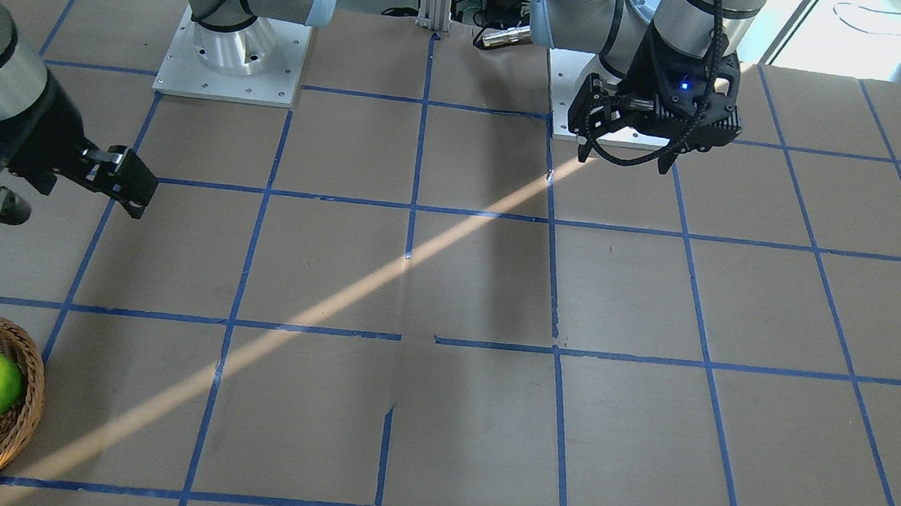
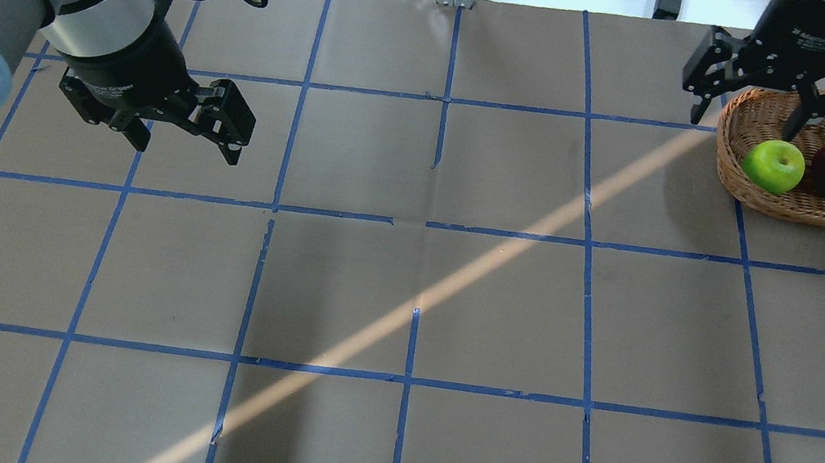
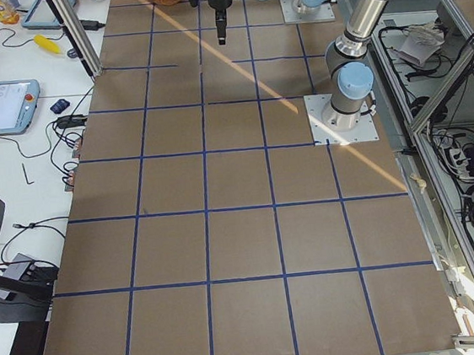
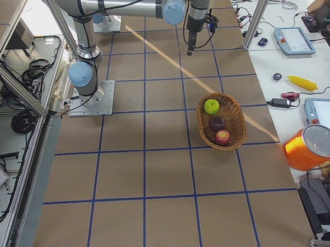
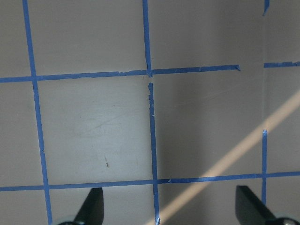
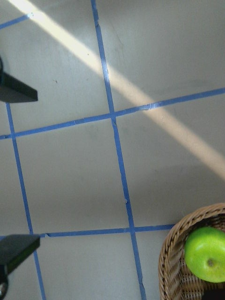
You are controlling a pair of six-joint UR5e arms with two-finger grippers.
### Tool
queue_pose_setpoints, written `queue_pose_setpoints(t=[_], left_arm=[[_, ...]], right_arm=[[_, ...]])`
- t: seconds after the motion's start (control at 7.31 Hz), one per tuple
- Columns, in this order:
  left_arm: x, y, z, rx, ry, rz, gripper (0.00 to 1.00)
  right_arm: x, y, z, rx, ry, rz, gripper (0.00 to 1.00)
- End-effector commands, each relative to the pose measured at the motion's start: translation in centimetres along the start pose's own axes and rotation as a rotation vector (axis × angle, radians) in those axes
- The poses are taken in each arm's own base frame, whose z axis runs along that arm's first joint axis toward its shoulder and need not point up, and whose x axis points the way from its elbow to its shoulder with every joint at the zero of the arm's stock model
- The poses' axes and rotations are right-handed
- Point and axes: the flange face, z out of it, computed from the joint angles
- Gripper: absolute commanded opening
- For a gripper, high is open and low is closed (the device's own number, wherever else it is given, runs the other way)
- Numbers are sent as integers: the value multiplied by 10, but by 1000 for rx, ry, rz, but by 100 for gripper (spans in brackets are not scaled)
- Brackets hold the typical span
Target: Put all apples into basket
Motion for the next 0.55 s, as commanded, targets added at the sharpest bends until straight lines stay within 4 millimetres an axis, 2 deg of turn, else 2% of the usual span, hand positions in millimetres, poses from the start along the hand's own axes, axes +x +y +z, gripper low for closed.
queue_pose_setpoints(t=[0.0,0.41], left_arm=[[0,0,1,-1,-2,0,100],[0,0,-1,0,1,-8,100]], right_arm=[[-52,49,-17,2,1,-39,100],[-41,105,1,-27,4,-90,100]])
